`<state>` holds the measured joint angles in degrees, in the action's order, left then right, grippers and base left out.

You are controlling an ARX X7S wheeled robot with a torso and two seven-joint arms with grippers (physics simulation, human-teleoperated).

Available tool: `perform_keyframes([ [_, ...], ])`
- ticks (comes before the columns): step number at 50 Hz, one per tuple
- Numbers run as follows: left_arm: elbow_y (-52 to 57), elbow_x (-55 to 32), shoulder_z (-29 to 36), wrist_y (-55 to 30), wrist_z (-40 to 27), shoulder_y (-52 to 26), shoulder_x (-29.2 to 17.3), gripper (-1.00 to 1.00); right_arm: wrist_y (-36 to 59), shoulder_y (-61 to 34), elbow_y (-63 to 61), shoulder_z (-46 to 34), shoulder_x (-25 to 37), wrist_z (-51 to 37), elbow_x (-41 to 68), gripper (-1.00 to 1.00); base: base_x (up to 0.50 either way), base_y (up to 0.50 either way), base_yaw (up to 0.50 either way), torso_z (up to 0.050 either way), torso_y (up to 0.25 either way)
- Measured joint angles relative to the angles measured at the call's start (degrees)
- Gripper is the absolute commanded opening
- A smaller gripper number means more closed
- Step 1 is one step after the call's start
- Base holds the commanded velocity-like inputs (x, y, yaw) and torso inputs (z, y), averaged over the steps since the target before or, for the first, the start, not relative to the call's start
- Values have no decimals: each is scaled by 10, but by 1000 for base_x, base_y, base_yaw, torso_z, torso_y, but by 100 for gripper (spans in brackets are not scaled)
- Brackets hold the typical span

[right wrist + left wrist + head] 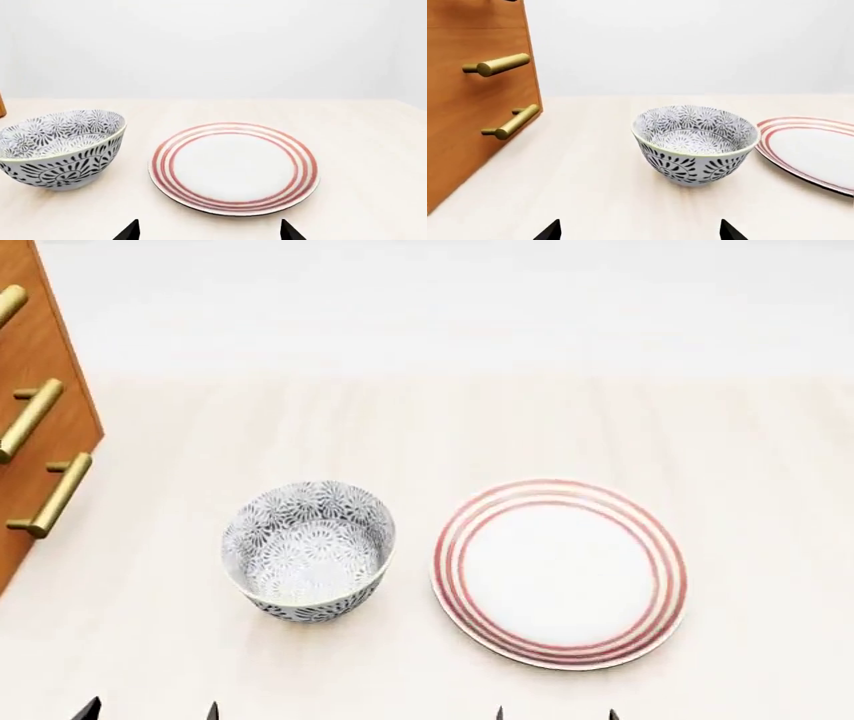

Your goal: Open the top drawer of the cabinet.

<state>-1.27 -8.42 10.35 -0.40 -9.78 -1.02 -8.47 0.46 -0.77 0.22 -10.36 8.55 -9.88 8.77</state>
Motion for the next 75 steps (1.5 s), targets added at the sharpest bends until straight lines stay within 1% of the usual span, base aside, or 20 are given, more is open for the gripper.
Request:
perform_keyframes([
  [28,2,-11,13,0,-11,-2,-11,100,-3,-2,-2,-10,9,-8,18,100,500,0,0,0,1],
  [38,0,-14,18,3,-14,-2,-14,100,-9,-2,-2,-13,12,-10,22,100,13,30,0,0,0],
  [62,3,-20,28,3,-22,-1,-22,100,-19,0,-3,-25,20,-15,28,100,0,498,0,0,0],
  [75,0,-23,32,5,-26,-3,-26,100,-20,-1,-2,-30,23,-19,32,100,0,0,0,0,0],
])
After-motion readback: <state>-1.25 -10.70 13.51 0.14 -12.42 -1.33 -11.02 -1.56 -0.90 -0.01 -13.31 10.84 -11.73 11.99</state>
